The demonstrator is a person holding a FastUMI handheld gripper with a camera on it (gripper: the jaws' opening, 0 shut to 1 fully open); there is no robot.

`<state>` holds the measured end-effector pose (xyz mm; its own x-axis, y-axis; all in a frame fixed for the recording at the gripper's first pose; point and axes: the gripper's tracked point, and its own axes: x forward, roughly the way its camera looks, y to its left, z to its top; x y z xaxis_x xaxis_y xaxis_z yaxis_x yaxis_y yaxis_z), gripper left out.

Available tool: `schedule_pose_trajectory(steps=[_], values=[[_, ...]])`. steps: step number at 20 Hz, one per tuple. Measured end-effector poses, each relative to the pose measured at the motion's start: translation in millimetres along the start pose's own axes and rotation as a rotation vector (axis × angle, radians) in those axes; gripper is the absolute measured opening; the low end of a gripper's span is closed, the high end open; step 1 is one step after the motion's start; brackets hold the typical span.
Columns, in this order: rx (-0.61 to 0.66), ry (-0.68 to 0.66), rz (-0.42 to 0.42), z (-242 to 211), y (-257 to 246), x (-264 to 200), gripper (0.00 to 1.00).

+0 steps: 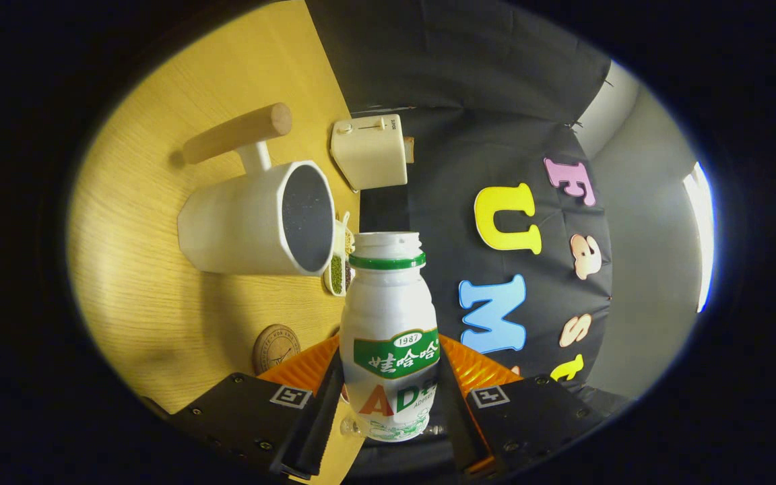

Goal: Take the bottle from table, then pour the juice into the cup, finally place the bottle on the coaster

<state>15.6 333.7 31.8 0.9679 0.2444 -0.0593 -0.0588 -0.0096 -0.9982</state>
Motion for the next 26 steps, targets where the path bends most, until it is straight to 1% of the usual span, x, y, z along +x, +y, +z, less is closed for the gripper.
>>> schedule_pose_trajectory(steps=[5,10,15,19,26], values=[[-0.045,0.006,0.002,-1,-1,0,0.71],[-0.121,0.007,-0.018,2,-6,-1,0.71],[-0.166,0.007,-0.015,4,-7,0,0.71],[-0.216,-0.001,-0.029,8,-10,-2,0.71],[-0.246,-0.002,-0.042,8,-13,-2,0.71]])
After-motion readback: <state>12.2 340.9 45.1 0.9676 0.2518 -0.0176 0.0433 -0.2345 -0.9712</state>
